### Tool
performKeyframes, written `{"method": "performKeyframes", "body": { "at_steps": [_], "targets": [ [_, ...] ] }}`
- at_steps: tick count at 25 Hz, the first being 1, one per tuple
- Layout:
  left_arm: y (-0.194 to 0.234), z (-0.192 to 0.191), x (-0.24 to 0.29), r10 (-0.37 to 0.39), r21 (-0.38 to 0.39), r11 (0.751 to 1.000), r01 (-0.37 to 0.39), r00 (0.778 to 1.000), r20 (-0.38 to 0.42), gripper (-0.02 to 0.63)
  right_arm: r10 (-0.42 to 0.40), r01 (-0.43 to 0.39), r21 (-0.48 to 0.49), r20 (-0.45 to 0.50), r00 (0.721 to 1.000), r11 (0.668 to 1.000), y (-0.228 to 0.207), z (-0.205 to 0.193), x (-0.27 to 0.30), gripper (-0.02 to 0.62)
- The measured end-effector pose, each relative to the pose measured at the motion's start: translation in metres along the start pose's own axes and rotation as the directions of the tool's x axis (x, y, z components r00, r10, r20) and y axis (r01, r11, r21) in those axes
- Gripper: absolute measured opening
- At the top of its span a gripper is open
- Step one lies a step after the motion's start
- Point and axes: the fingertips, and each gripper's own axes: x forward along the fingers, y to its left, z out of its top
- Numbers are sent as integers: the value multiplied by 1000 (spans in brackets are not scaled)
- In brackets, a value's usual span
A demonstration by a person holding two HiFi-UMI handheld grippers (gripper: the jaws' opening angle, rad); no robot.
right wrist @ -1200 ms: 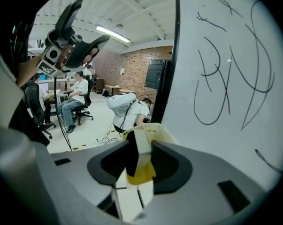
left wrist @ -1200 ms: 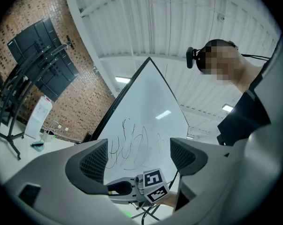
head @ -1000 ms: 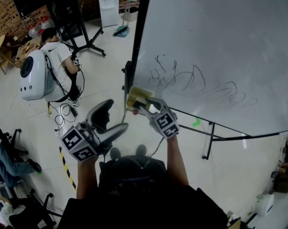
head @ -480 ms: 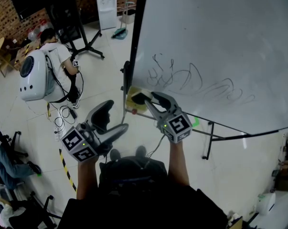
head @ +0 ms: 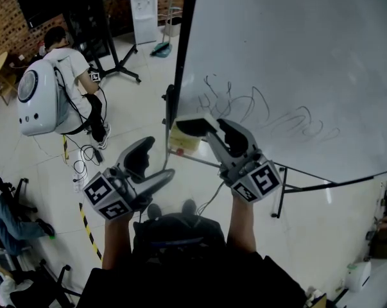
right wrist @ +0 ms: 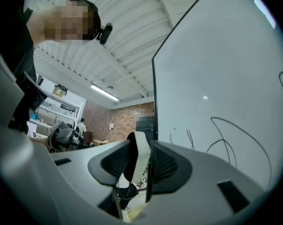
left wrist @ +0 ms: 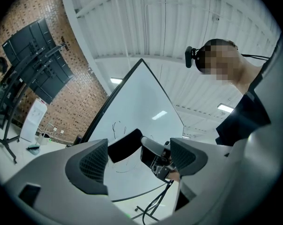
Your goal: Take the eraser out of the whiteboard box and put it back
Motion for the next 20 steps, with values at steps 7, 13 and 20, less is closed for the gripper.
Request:
{"method": "performKeyframes", "body": {
  "at_steps": [7, 13, 20],
  "targets": [
    [-5, 5, 3, -4, 13, 1000, 3, 1000, 6, 414, 5, -7, 14, 118, 993, 1000, 3, 40, -12, 158],
    [-8, 12, 2, -6, 27, 1000, 5, 1000, 17, 414, 12, -25, 51, 229, 973, 998, 4, 70, -23, 156],
    [-13, 17, 3, -16, 41, 999, 15, 1000, 24, 414, 16, -55, 95, 372, 928, 994, 6, 106, -38, 156]
  ]
}}
